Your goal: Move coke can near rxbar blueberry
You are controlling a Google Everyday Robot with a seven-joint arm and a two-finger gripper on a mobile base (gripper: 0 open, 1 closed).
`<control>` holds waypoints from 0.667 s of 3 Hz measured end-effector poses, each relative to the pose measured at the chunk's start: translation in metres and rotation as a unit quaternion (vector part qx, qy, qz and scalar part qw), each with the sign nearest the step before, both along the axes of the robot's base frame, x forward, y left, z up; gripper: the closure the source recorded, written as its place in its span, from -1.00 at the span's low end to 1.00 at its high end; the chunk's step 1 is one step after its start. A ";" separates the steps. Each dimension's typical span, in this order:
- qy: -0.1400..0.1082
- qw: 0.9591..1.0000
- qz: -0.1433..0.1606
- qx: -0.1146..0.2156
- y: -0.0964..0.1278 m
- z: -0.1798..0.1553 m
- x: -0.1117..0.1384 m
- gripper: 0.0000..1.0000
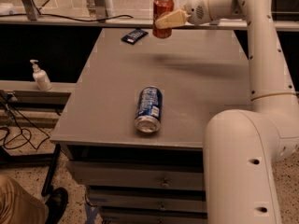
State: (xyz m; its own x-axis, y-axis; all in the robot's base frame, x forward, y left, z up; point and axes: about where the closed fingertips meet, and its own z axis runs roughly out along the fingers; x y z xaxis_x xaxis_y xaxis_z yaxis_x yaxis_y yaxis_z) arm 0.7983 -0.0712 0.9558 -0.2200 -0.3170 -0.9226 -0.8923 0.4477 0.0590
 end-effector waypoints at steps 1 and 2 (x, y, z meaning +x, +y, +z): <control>0.034 0.999 0.008 0.009 0.008 0.003 -0.011 1.00; 0.040 0.999 0.008 0.010 0.009 0.002 -0.011 1.00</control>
Offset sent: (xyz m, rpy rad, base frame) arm -0.0094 0.0066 0.0024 0.0148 0.0602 0.0135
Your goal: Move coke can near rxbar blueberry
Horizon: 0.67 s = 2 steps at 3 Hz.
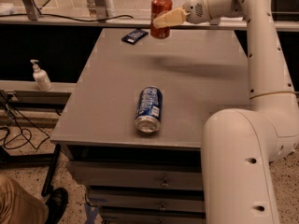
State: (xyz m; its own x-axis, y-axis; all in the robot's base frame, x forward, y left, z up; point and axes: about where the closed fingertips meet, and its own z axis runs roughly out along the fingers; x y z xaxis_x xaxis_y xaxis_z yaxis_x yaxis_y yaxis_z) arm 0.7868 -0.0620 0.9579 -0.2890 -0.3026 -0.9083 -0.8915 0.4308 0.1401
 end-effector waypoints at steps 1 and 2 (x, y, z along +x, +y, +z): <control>0.007 1.000 -0.017 0.010 -0.002 -0.004 0.008 1.00; 0.016 0.998 -0.055 0.025 -0.010 0.001 0.017 1.00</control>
Offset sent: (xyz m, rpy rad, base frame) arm -0.0160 -0.0108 -0.0086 0.0942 0.0445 -0.2360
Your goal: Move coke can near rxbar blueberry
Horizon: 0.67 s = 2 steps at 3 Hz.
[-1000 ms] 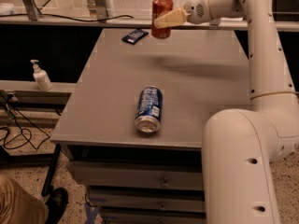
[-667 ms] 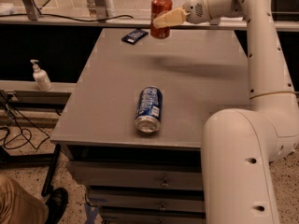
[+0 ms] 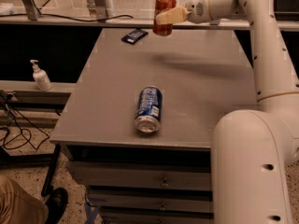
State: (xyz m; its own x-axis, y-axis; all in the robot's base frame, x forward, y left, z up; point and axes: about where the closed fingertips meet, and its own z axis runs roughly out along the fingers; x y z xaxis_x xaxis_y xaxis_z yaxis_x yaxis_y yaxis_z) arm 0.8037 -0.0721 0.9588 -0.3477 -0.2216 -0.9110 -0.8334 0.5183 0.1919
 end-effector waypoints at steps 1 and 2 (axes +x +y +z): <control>0.021 0.999 -0.033 0.012 -0.008 0.002 -0.004 1.00; 0.041 0.997 -0.057 0.033 -0.006 0.001 -0.016 1.00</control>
Offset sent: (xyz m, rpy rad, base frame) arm -0.0629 0.0093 -0.0260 0.1141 0.1586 -0.1813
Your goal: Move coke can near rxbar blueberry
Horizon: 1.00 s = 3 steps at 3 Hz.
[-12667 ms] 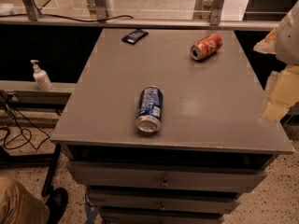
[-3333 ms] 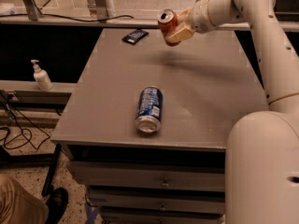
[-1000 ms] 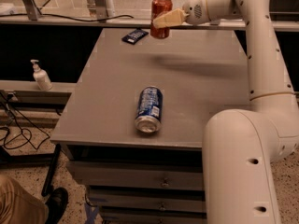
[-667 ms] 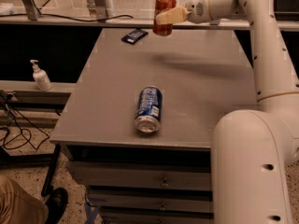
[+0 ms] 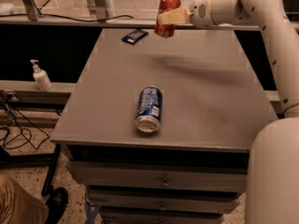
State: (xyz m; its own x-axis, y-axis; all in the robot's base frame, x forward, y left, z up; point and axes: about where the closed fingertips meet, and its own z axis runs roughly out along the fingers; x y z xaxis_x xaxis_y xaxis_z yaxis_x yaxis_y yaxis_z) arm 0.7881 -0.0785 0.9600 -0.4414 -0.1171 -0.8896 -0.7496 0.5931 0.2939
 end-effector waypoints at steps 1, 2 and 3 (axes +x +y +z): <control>-0.022 0.999 -0.033 0.000 0.004 0.010 -0.012 1.00; -0.053 0.996 -0.062 -0.022 0.018 0.004 -0.021 1.00; -0.081 0.993 -0.069 -0.051 0.040 -0.017 -0.019 1.00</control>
Offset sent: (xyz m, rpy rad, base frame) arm -0.0372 0.0428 -0.0315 -0.1229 -0.1564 -0.1963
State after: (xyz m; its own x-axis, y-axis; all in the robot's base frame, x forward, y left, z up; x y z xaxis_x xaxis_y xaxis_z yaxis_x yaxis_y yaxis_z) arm 0.7689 -0.0385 0.9433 -0.3122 -0.1590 -0.9366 -0.6913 0.7142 0.1091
